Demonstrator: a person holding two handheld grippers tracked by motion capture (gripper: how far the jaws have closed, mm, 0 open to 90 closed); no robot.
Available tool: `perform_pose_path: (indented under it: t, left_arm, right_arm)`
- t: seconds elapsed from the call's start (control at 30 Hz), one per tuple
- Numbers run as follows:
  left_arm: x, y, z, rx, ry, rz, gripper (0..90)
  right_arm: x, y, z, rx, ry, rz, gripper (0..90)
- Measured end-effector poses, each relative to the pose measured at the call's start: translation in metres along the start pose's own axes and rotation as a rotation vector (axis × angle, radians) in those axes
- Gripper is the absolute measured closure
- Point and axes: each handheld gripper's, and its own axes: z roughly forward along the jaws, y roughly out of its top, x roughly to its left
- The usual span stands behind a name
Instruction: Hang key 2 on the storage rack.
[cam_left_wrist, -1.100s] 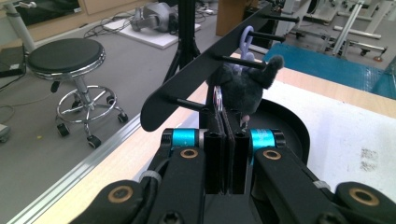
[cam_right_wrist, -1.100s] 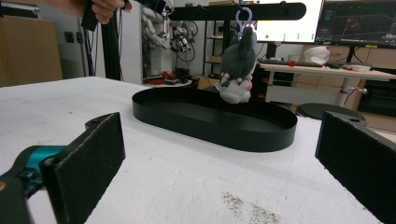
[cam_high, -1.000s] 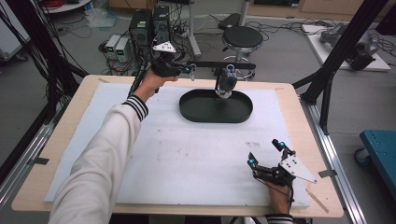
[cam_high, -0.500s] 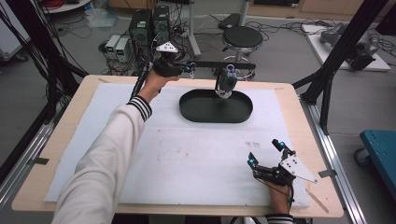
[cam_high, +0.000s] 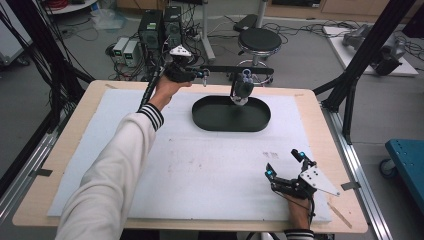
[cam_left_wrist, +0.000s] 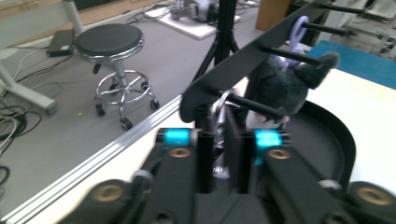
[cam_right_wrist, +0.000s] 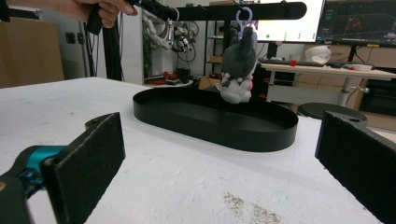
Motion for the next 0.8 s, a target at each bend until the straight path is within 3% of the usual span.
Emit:
perform_pose_path:
  t: [0.17,0.23,0.33,0.37,0.4,0.5,0.7,0.8]
  left_arm:
    - [0.003,0.001,-0.005,0.016,0.062,-0.008,57.1]
    - [0.006,0.000,-0.009,0.012,0.057,-0.010,50.7]
    - [0.006,-0.004,-0.017,-0.025,0.067,0.003,25.3]
    - [0.005,-0.006,-0.020,-0.036,0.091,0.012,11.8]
    - [0.004,-0.008,-0.025,-0.053,0.079,0.017,4.1]
    - [0.002,-0.018,-0.045,-0.102,0.080,0.038,1.7]
    - [-0.002,-0.041,-0.096,-0.181,0.040,0.055,1.7]
    - [-0.007,-0.059,-0.127,-0.208,0.053,0.116,1.7]
  right_arm:
    - [0.000,0.000,0.000,-0.001,0.001,-0.005,0.7]
    - [0.000,0.000,0.000,-0.001,0.000,-0.006,0.7]
    - [0.000,0.000,0.000,-0.003,0.000,-0.011,0.7]
    - [0.001,0.000,0.000,0.003,-0.001,-0.010,0.7]
    - [0.002,0.000,0.000,0.004,-0.002,-0.017,0.7]
    - [0.003,0.000,0.001,0.003,-0.007,-0.042,0.7]
    - [0.002,0.000,0.001,0.004,-0.006,-0.023,0.7]
    - [0.003,0.000,0.001,0.006,-0.007,-0.026,0.7]
